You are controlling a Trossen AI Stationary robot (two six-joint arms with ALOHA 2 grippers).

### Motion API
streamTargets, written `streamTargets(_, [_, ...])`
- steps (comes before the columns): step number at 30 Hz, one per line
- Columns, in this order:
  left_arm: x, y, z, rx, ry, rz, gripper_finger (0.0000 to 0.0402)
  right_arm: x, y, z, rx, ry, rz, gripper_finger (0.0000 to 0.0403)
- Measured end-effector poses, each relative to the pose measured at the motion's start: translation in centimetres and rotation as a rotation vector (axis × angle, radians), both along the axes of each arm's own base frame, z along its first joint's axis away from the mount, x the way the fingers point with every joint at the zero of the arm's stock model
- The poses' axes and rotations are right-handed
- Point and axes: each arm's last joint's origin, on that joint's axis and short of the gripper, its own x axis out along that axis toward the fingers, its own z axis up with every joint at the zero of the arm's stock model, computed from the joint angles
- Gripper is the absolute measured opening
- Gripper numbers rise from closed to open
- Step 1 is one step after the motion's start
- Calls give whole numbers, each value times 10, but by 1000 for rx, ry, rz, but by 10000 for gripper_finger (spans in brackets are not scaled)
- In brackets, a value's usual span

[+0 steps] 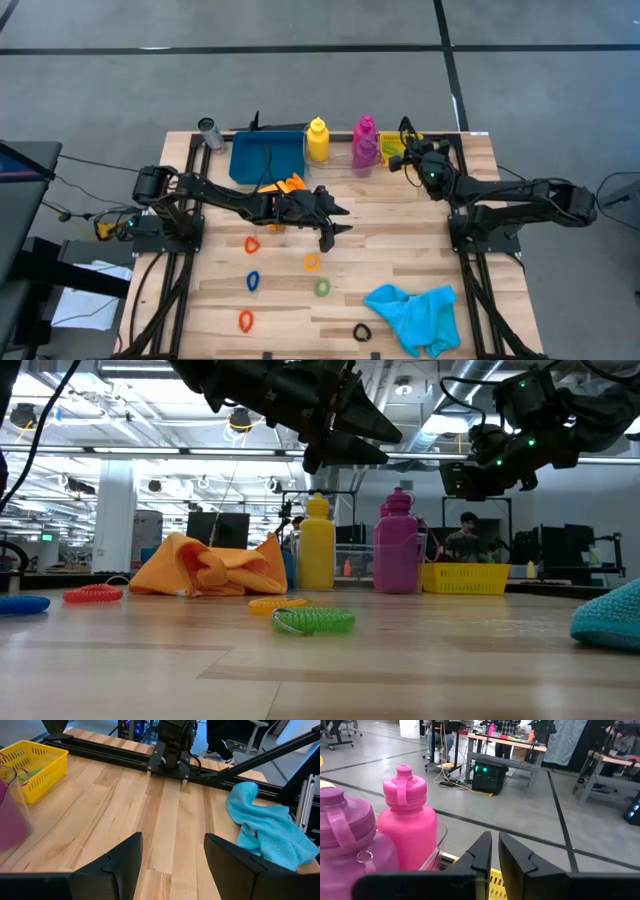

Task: Pick & Place Sports Items
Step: Put the yellow spring keychain into the yellow bin

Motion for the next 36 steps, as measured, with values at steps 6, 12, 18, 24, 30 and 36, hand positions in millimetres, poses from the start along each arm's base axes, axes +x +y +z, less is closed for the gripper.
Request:
streamTargets(6, [0,0,0,0,0,0,209,6,5,3,7,-63,118,28])
streamTargets(12, [0,0,0,5,0,-1,209,18,27,17,-87,-122,270,28])
streamTargets(18, [1,0,3,21,-26,-8,209,32,56,22,-183,-53,632,28])
streamTargets(24, [-20,-1,41,83,-73,6,209,34,63,14,-138,10,709,28])
streamTargets(30, [-56,-10,75,245,-19,191,209,35,67,2,26,12,863,28])
streamTargets(36, [-68,-16,86,356,-11,228,209,37,88,-2,248,-89,1267,28])
